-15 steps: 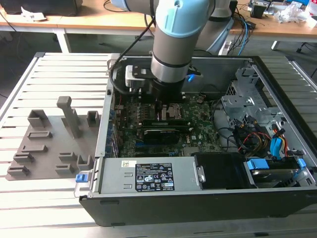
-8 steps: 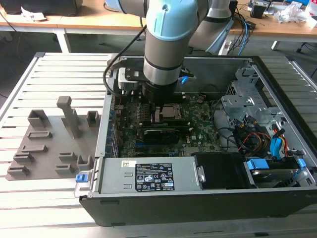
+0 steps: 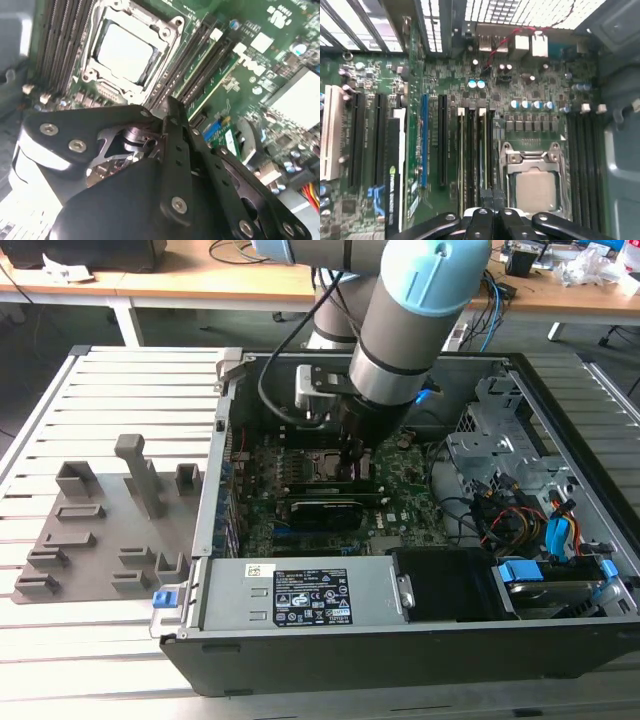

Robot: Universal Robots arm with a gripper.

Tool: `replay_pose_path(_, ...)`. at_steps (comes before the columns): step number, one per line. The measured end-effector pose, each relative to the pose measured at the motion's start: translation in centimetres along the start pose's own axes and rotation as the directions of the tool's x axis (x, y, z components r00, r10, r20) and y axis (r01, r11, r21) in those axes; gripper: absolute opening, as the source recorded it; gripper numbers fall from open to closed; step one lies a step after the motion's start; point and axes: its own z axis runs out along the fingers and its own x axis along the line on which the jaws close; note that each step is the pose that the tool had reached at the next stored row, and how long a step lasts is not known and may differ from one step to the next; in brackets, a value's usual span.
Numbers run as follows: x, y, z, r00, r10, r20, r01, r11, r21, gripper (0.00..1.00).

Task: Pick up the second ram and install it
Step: 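Press down the second ram until it locks into place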

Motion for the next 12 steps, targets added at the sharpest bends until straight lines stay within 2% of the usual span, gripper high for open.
replay_pose_path(2, -0.29, 0.27, -2.09, 1.0, 0.0, 0.0001, 0.0, 1.0, 0.0001, 0.11)
replay_pose_path(4, -0.42, 0.38, -3.01, 1.0, 0.0, 0.0, 0.0, 1.0, 0.0001, 0.11)
replay_pose_path(5, -0.53, 0.48, -3.81, 1.0, 0.0, 0.0, 0.0, 1.0, 0.0001, 0.11)
replay_pose_path(6, -0.57, 0.52, -4.11, 1.0, 0.0, 0.0001, 0.0, 1.0, 0.0, 0.11)
replay_pose_path(12, -0.57, 0.52, -4.15, 1.0, 0.0, 0.0, 0.0, 1.0, 0.0, 0.11)
